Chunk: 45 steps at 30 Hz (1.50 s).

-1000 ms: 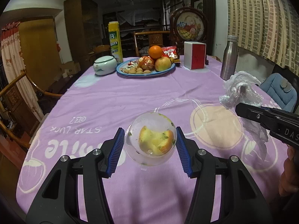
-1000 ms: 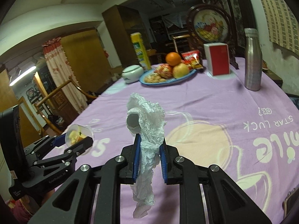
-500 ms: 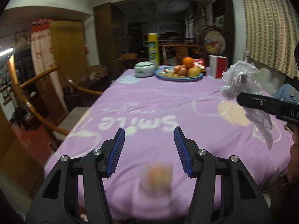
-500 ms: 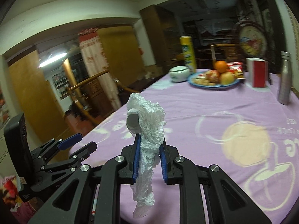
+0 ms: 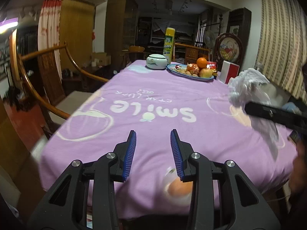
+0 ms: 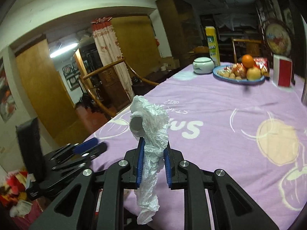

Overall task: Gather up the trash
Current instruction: 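Carry the cup with the left gripper while the right gripper carries the wrapper toward the wastebasket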

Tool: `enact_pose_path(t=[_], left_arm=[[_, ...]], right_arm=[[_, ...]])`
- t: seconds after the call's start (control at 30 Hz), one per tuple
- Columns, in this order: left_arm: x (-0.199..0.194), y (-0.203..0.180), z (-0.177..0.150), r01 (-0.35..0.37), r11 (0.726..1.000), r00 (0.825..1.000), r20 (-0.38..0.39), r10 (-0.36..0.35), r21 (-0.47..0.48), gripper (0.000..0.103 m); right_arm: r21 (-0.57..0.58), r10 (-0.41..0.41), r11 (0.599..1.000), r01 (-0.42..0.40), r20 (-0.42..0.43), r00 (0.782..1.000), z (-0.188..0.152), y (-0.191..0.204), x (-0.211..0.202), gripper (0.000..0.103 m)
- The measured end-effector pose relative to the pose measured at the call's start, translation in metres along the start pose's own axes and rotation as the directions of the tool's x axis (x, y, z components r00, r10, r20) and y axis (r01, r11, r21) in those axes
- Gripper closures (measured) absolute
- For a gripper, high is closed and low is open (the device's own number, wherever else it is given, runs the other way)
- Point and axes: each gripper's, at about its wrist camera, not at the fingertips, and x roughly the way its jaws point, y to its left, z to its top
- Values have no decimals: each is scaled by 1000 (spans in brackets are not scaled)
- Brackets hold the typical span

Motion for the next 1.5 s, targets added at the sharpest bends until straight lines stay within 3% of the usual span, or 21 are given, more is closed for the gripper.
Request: enact_pose_path(t=[0.03,0.1,0.23,0.3,0.5,0.57,0.6,0.67,0.9,1.07,1.3,1.5], left_arm=[[-6,3,-5,10,1000,1000,-9,-10,-2,44],[-14,6,-20,8,1000,999,-30,-9,-24,22],[-20,-6,-45,66,998,996,-67,-66,-5,21],[-15,-17,-51,75,997,995,-74,-73,26,15],[16,-29,-66,46,998,994,-99,-42,45,19],[19,-26,-64,34,999,997,-76,-32,37,33],[22,-25,-61,52,998,996,-80,-49,31,49],[23,-23,-55,78,997,994,-78,-77,6,49],[-2,-20,-32,29,999,999,-19,-28,39,49],[-30,3,-25,-56,998,998,-11,57,36,49],[-64,45,-51,-190,982,979,-75,191,16,49],[-64,83,-76,-230,973,963,-150,224,-22,49]], right_arm=[[9,10,1000,-10,-1,1000,0,-4,1,84],[7,14,1000,-14,-4,1000,-2,-7,6,84],[28,14,1000,-13,-40,999,-8,-16,19,84],[36,6,999,-5,-46,999,-12,-20,20,84],[14,-2,1000,2,-39,999,-18,-19,14,84],[5,-5,1000,5,-34,999,-19,-19,13,84],[3,-6,1000,6,-34,999,-19,-20,13,84],[5,-5,1000,5,-33,999,-19,-21,14,84],[25,17,1000,-16,-29,999,-21,-25,11,84],[-4,63,998,-63,-20,998,-19,-15,6,84],[-59,152,986,-156,-63,986,-21,21,14,84],[-124,215,964,-234,-149,965,-25,72,34,84]])
